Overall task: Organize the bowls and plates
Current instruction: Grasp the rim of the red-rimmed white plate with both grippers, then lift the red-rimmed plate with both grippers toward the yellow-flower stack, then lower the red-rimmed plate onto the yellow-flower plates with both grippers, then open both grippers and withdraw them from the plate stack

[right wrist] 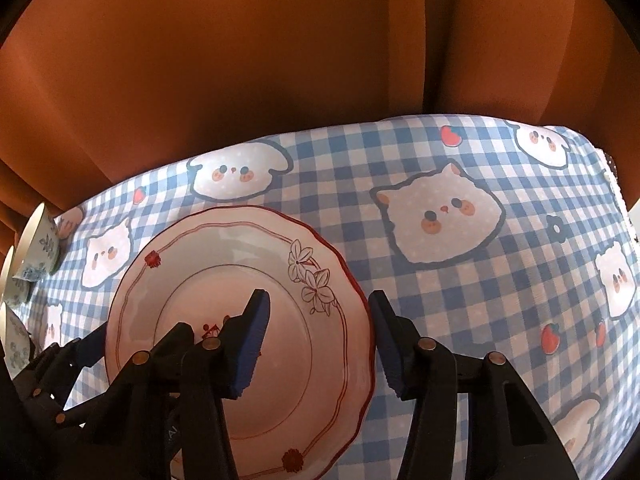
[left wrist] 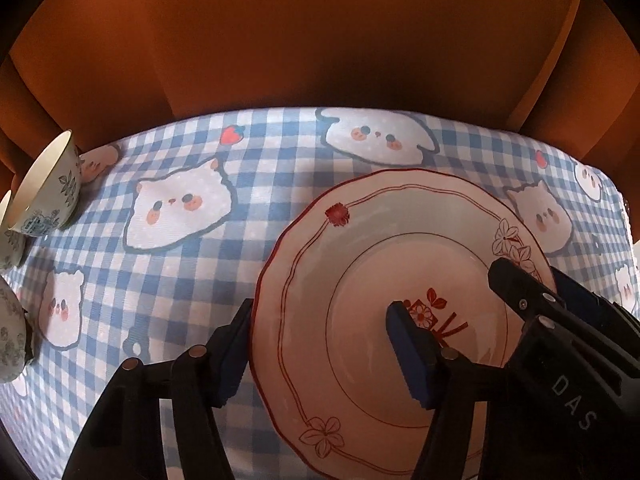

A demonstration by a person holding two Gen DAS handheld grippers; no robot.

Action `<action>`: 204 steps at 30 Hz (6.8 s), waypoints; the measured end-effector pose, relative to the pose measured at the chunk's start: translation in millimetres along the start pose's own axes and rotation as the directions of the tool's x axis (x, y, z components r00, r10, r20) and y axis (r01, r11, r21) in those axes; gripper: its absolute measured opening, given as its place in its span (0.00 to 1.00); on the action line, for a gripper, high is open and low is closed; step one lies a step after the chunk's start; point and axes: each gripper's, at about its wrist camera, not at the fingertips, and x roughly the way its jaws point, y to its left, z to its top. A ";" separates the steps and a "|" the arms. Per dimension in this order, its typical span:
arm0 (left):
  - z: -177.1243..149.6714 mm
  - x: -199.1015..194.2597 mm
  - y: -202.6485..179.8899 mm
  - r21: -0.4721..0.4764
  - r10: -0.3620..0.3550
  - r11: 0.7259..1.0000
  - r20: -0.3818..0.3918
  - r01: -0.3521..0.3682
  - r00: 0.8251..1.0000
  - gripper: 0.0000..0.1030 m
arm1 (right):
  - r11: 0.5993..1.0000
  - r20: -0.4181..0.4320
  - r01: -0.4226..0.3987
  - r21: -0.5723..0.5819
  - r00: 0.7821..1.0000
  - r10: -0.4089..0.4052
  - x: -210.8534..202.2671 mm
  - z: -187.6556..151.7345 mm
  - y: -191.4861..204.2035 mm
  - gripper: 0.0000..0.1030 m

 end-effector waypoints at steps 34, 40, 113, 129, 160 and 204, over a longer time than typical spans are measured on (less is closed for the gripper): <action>-22.3 -10.7 15.9 0.057 0.037 0.998 -0.001 -0.037 0.999 0.68 | 0.999 -0.083 -0.004 -0.035 0.997 0.002 -3.1 -23.2 13.3 0.51; -23.6 -12.5 10.0 0.068 0.027 0.997 -0.003 -0.027 1.000 0.67 | 0.998 -0.098 -0.017 -0.055 0.995 0.012 -0.2 -23.3 18.6 0.44; -204.5 -165.9 -8.0 0.159 -0.082 0.984 0.021 0.077 0.996 0.67 | 0.989 -0.040 0.147 0.032 0.989 -0.145 -202.6 -203.0 9.2 0.45; -211.1 -137.2 -14.8 0.098 -0.025 0.995 -0.019 0.027 1.000 0.66 | 0.993 -0.111 0.108 -0.056 0.987 -0.113 -160.9 -203.4 -1.3 0.45; -212.9 -139.6 -10.3 0.026 -0.038 0.999 -0.026 0.038 0.999 0.67 | 0.998 -0.137 0.039 -0.048 0.990 -0.045 -167.5 -209.2 -21.3 0.28; -218.6 -130.0 -23.8 0.085 0.107 0.991 0.003 -0.106 0.994 0.84 | 0.978 -0.123 0.005 -0.207 0.992 -0.031 -148.5 -202.7 2.0 0.53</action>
